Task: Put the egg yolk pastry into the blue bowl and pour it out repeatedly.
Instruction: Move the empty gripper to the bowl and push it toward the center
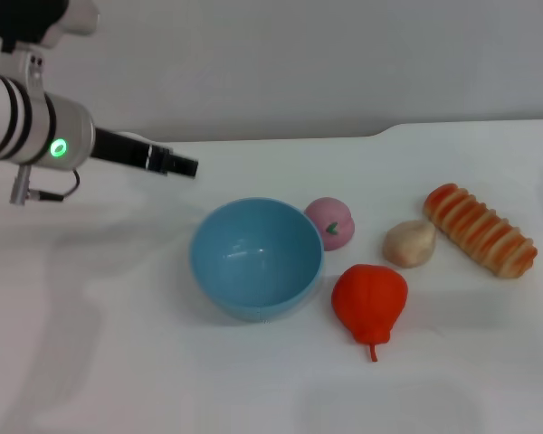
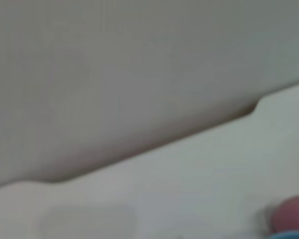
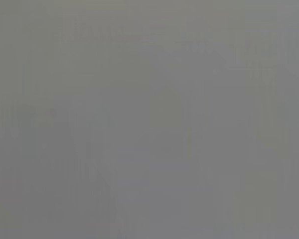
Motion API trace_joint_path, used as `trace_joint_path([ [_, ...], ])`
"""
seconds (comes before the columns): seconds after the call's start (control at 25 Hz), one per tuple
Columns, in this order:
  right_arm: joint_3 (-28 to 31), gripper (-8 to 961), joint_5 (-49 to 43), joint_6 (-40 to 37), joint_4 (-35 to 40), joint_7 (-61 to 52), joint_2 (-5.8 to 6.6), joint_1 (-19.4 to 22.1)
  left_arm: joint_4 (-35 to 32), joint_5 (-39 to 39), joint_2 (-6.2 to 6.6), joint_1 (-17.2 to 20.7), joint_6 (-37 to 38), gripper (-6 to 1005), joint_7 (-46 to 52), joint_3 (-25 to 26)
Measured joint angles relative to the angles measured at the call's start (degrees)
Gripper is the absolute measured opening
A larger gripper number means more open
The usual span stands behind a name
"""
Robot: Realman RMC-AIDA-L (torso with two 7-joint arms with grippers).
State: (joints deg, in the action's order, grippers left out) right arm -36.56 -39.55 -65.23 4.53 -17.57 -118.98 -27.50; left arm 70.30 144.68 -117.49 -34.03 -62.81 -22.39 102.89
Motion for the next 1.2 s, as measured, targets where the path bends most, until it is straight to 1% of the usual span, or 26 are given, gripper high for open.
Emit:
trace_joint_path([
  [0.24, -0.1, 519, 0.0, -0.1, -0.2, -0.1, -0.02, 0.0, -3.8, 0.2, 0.06, -2.1, -3.9, 798, 0.3, 1.9],
  [0.4, -0.1, 519, 0.0, -0.1, -0.1, -0.1, -0.02, 0.1, -4.9, 0.2, -0.14, -2.2, -3.4, 793, 0.3, 1.7],
  [0.68, -0.1, 519, 0.0, -0.1, -0.1, -0.1, -0.02, 0.1, -9.5, -0.3, -0.34, -3.5, -3.0, 785, 0.4, 1.6],
  [0.88, 0.0, 519, 0.0, 0.2, 0.0, -0.1, -0.02, 0.1, -10.1, -0.9, -0.37, -3.7, -3.3, 778, 0.4, 1.7],
  [1.2, 0.3, 519, 0.0, 0.2, 0.1, 0.0, 0.01, 0.1, -12.8, -1.7, -0.38, -4.4, -3.3, 769, 0.5, 1.7],
])
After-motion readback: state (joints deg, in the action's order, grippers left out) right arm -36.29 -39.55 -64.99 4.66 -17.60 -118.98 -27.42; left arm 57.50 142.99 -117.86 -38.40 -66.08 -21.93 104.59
